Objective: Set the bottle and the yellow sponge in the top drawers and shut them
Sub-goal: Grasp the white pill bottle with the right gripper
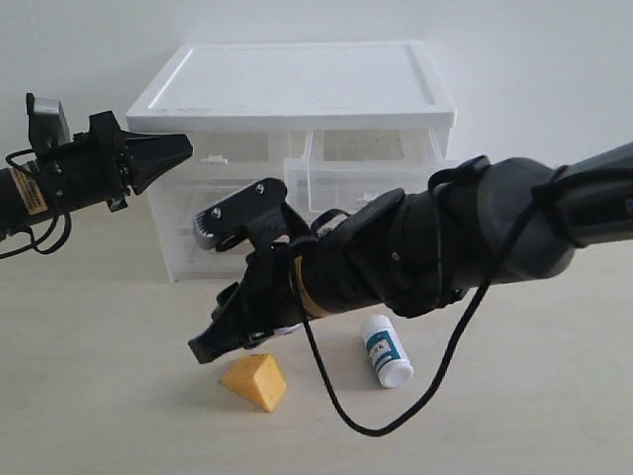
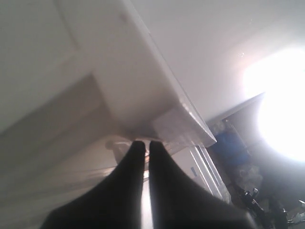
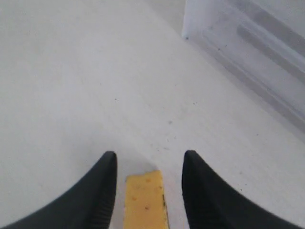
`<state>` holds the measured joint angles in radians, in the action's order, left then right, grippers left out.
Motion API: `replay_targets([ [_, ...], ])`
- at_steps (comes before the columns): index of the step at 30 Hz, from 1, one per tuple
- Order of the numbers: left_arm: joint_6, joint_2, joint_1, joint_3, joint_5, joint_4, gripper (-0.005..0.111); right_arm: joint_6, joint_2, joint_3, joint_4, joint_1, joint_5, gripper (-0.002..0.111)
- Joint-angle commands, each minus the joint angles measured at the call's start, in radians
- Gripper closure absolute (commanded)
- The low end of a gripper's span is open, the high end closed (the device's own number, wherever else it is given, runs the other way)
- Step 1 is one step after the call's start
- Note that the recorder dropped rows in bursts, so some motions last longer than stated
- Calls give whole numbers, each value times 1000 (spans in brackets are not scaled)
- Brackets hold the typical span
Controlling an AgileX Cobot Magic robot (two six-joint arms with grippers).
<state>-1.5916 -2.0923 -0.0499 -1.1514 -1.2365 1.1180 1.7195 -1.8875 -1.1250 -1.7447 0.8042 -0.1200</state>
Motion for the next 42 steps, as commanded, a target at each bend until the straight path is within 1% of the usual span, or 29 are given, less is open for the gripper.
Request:
replay_targets([
  [1, 3, 2, 1, -7, 25, -53, 103, 50, 41, 59, 0, -17, 30, 70],
  [5, 3, 2, 1, -7, 25, -53, 103, 50, 43, 142, 0, -56, 91, 70],
  [11, 3, 2, 1, -7, 26, -56, 103, 88, 76, 208, 0, -156, 63, 70],
  [14, 12, 2, 1, -7, 28, -57, 103, 82, 91, 218, 0, -179, 57, 70],
  [17, 14, 2, 1, -7, 32, -59, 103, 76, 106, 218, 0, -179, 69, 68],
  [18, 14, 2, 1, -7, 32, -59, 103, 76, 110, 218, 0, -179, 71, 65],
  [21, 14, 2, 1, -7, 32, -59, 103, 76, 110, 231, 0, -179, 120, 50],
  [22, 14, 2, 1, -7, 32, -59, 103, 76, 110, 241, 0, -179, 146, 46],
  [23, 14, 2, 1, -7, 32, -59, 103, 76, 110, 252, 0, -179, 176, 45],
  [26, 14, 2, 1, -7, 32, -59, 103, 74, 108, 280, 0, -179, 264, 45],
  [28, 14, 2, 1, -7, 32, -59, 103, 72, 108, 288, 0, -179, 285, 45],
  [33, 14, 2, 1, -7, 32, -55, 103, 74, 77, 286, 0, -179, 265, 45],
  [38, 14, 2, 1, -7, 32, -52, 103, 69, 5, 286, 0, -179, 307, 45],
  [42, 14, 2, 1, -7, 32, -55, 103, 65, -9, 286, 0, -179, 310, 45],
])
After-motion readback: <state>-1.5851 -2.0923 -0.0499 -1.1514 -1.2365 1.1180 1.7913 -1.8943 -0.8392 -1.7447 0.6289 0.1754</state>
